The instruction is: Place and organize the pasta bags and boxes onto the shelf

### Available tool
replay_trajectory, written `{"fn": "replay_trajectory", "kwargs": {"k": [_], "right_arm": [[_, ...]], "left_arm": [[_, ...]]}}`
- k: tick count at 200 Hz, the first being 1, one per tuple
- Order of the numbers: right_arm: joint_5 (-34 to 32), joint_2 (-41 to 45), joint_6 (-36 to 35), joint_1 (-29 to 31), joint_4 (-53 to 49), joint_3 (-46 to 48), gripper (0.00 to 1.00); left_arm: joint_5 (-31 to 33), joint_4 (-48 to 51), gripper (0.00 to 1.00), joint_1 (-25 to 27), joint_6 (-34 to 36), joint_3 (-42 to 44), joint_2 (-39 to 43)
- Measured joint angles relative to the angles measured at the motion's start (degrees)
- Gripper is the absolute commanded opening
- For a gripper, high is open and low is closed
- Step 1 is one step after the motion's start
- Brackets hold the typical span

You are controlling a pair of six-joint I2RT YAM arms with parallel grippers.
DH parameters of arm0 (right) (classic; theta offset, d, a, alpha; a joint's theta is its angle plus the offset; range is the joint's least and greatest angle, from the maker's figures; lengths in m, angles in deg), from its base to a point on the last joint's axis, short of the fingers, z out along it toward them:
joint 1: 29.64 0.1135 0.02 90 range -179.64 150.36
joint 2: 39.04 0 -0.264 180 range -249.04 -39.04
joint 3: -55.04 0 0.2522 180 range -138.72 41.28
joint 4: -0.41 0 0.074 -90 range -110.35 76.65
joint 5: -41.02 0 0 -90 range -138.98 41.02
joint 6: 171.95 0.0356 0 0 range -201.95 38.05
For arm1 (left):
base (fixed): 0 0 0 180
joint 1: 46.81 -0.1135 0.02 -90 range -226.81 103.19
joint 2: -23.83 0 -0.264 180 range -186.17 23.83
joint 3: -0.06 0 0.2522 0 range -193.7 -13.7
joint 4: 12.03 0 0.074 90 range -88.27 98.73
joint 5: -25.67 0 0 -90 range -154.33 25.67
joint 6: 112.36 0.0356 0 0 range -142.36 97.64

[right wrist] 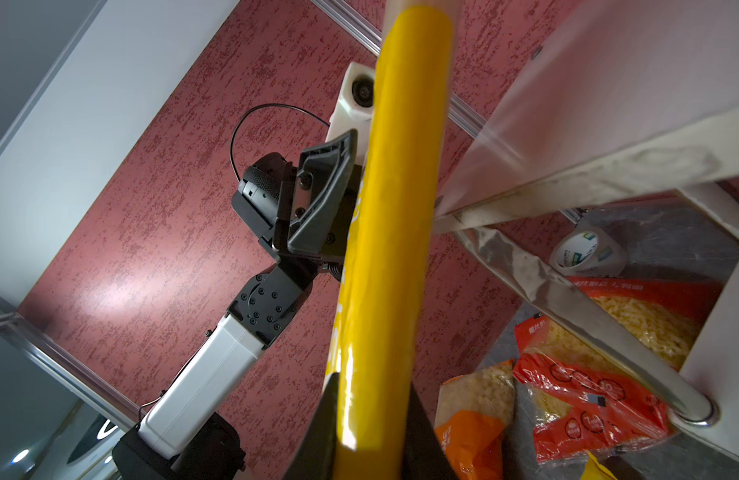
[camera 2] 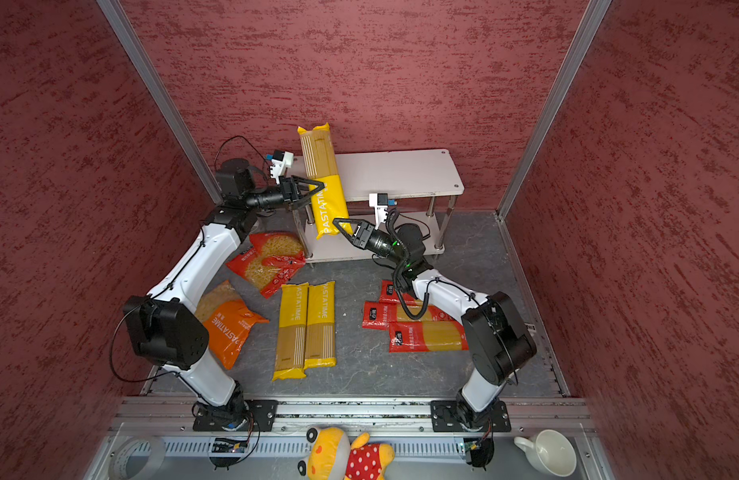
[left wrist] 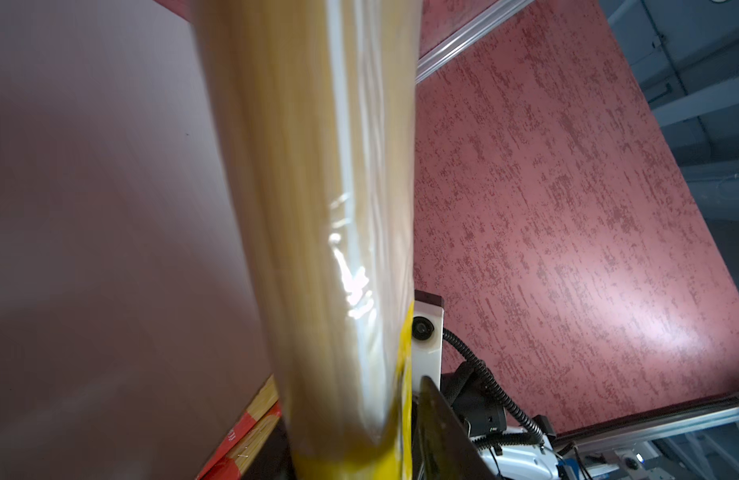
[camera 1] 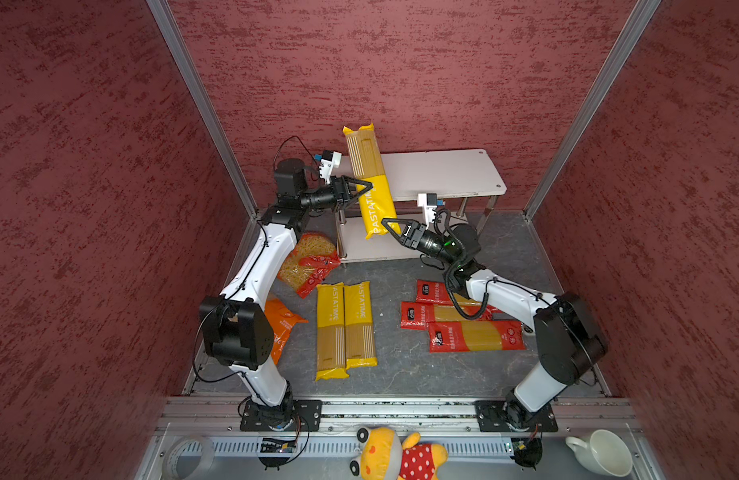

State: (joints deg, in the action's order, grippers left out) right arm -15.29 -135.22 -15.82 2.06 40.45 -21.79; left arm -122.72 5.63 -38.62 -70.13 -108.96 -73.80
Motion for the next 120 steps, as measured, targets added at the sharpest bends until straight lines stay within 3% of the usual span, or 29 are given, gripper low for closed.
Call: {"fn": "replay_trajectory", "kwargs": {"k": [43, 97, 120], "right_arm": [[-6.4, -1.6, 8.6, 2.2, -0.6, -0.5, 0.03], [-12.9, -1.7, 13.0, 3.3, -13.2, -8.5, 0.04], [-14.4, -3.6, 13.6, 4.0, -19.4, -14.1, 0.04]], "left_arm": [[3.4, 4.2, 0.64, -2.4, -0.6, 1.2, 1.6], [8.7, 9.0, 0.72, -10.6, -0.4, 11.1, 15.5], [10.2, 9.5, 0.75, -11.1, -0.3, 14.1, 19.8]]}}
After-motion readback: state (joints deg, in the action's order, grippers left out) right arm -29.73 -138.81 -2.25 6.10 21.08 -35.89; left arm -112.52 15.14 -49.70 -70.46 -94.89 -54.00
